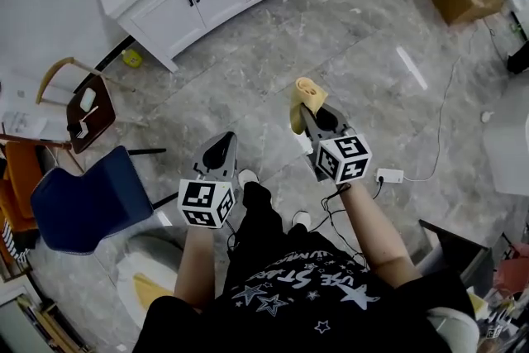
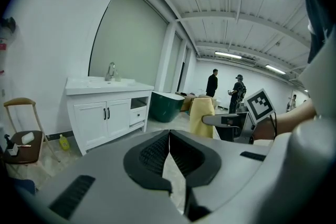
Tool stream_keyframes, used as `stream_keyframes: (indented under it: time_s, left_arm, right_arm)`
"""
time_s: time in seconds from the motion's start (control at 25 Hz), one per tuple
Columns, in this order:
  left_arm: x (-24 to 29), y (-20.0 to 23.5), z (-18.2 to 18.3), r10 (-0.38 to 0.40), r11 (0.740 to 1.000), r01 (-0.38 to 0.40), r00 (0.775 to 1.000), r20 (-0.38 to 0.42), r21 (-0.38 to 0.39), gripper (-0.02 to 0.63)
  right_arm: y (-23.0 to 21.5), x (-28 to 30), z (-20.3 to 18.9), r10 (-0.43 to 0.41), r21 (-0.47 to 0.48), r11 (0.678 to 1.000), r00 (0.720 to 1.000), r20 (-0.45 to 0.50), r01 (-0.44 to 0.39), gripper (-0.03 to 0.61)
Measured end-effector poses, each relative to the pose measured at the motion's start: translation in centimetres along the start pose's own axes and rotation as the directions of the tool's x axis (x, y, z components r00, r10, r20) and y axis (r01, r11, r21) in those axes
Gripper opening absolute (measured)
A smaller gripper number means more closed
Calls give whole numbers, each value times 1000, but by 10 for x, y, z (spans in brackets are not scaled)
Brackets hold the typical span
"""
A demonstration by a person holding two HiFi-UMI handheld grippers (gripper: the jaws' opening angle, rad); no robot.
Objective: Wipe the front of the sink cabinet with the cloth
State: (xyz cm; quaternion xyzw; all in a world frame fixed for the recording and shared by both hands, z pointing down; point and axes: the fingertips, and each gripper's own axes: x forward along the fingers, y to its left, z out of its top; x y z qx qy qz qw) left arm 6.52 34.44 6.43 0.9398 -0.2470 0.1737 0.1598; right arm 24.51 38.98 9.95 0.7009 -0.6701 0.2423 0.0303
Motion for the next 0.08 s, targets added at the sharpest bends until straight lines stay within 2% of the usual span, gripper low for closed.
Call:
stream_keyframes:
  time_s: [0.08]
  left_arm:
    - [-9, -13, 1, 5, 1000, -5, 1000, -6, -2, 18]
  right_arm:
    - [4, -21, 5, 5, 11, 1000, 1000, 4, -5, 60]
